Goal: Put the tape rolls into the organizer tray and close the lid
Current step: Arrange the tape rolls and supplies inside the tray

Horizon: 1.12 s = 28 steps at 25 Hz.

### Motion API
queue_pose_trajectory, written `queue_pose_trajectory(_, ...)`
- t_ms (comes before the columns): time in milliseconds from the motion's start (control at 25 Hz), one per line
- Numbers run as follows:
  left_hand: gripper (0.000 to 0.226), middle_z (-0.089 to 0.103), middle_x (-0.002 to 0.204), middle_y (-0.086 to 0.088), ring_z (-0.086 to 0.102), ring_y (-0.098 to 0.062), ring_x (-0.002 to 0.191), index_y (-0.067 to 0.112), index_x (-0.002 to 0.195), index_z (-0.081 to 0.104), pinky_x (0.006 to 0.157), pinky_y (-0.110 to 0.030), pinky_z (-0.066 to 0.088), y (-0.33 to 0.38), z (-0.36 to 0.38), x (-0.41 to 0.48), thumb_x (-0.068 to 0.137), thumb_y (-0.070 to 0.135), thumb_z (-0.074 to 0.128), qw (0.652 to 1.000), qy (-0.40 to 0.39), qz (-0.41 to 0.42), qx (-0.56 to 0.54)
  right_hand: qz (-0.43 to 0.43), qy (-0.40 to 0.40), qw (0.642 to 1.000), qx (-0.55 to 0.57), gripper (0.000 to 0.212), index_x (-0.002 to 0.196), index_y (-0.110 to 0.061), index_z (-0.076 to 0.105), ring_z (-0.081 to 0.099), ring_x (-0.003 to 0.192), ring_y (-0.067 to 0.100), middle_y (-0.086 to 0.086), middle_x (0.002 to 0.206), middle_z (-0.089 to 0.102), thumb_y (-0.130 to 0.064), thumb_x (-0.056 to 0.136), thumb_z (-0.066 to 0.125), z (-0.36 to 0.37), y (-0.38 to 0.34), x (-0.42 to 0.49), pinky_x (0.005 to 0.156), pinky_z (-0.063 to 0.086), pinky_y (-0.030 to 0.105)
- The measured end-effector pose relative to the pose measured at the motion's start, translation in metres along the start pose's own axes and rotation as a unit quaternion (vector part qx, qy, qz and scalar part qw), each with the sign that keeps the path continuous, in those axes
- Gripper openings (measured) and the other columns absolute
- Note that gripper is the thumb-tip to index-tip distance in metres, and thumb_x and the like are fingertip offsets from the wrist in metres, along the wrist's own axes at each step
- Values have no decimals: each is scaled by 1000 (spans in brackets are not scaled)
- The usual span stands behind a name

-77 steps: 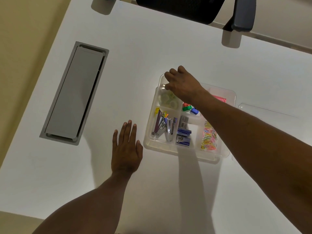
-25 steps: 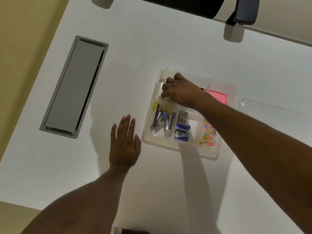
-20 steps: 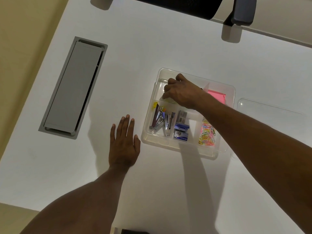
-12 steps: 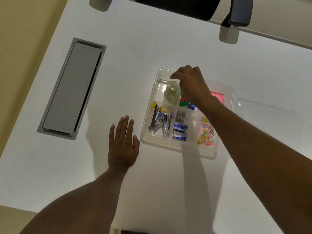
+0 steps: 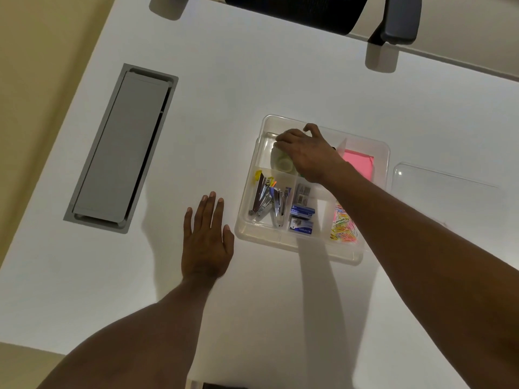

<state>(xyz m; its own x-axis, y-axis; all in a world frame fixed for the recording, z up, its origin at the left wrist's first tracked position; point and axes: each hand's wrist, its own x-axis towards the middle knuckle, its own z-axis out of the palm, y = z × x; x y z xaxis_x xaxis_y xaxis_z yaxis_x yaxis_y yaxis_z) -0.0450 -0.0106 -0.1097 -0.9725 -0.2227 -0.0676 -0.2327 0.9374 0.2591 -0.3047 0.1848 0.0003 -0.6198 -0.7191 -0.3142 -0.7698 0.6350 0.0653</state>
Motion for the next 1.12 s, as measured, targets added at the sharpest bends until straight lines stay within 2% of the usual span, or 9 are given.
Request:
queue_pose_trajectory(120,65,19,179,-3,18,-23,167,21,169,19,136,-54,18,-1,2,-1,109,45,15,1000,4,2,0,4,-6,1000,9,63,148,-16,44,38,145,22,5,155,44,-7,89,64,-1,-2,1,120,20,48)
queue_pose_trajectory(240,64,17,179,-3,16,-22,168,22,169,18,136,-53,18,-1,3,0,109,44,18,1000,2,4,4,34,38,997,51,56,143,-13,49,42,142,26,8,152,47,-5,89,60,1,-6,-8,119,23,48)
queue_pose_trajectory(360,64,19,179,-4,17,-23,168,21,169,19,136,-54,17,-1,3,-1,109,42,24,1000,-1,8,1,123,112,981,96,48,136,-13,57,51,132,29,9,142,56,-2,90,51,8,-18,-29,112,33,46)
queue_pose_trajectory(480,64,22,178,-5,19,-24,167,19,169,23,136,-54,18,-1,-1,-2,109,38,29,1000,-6,6,-14,220,172,948,155,44,129,-17,60,54,123,25,5,130,62,-3,87,55,17,-45,-64,105,38,42)
queue_pose_trajectory(560,63,24,178,-7,21,-24,167,16,168,26,136,-54,18,2,-6,-2,108,35,33,1000,-11,5,-22,246,194,931,188,40,126,-18,61,55,122,23,4,127,63,-5,88,59,23,-69,-90,103,41,42)
queue_pose_trajectory(760,61,23,178,-8,20,-24,167,12,167,29,137,-53,14,11,-28,-4,108,25,41,998,-41,-3,-43,268,162,924,220,32,127,-18,58,55,120,21,3,128,62,-19,95,56,34,-120,-143,106,42,40)
queue_pose_trajectory(920,61,16,179,-9,12,-24,168,11,168,25,138,-49,5,15,-50,-4,111,22,42,993,-91,-7,-75,296,134,917,231,36,131,-15,59,57,123,23,5,130,63,-18,94,62,39,-146,-182,112,43,41)
queue_pose_trajectory(1120,66,1,180,-8,1,-24,169,12,170,11,137,-48,0,12,-73,-9,112,23,39,985,-151,3,-80,334,104,903,250,37,131,-17,60,57,124,22,2,130,63,-14,94,58,42,-166,-229,108,44,37)
